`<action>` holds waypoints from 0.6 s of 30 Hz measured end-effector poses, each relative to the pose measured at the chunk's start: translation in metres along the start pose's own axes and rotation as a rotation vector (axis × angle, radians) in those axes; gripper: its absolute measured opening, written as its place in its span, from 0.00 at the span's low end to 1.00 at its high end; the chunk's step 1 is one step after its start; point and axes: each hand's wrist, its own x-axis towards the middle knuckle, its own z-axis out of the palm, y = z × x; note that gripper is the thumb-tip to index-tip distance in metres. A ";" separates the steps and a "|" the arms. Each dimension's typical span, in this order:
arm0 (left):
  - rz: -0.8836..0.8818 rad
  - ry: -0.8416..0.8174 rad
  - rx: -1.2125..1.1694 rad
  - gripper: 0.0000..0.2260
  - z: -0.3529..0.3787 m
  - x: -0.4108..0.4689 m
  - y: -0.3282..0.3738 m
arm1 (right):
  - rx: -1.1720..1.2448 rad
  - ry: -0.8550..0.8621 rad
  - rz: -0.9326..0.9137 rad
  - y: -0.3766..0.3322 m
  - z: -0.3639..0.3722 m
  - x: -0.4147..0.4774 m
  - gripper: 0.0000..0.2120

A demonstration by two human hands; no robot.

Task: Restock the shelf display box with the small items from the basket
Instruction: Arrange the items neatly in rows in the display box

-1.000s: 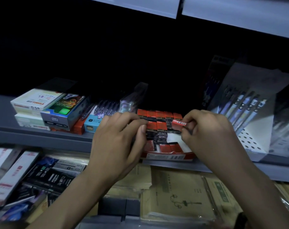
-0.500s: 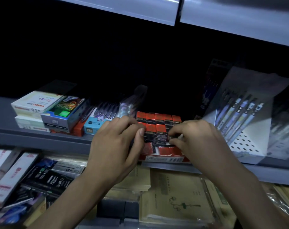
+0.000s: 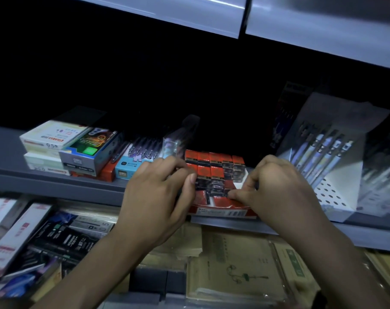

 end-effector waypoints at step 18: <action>0.012 -0.028 0.037 0.18 0.001 0.002 -0.001 | 0.272 -0.104 0.214 0.007 -0.002 0.009 0.09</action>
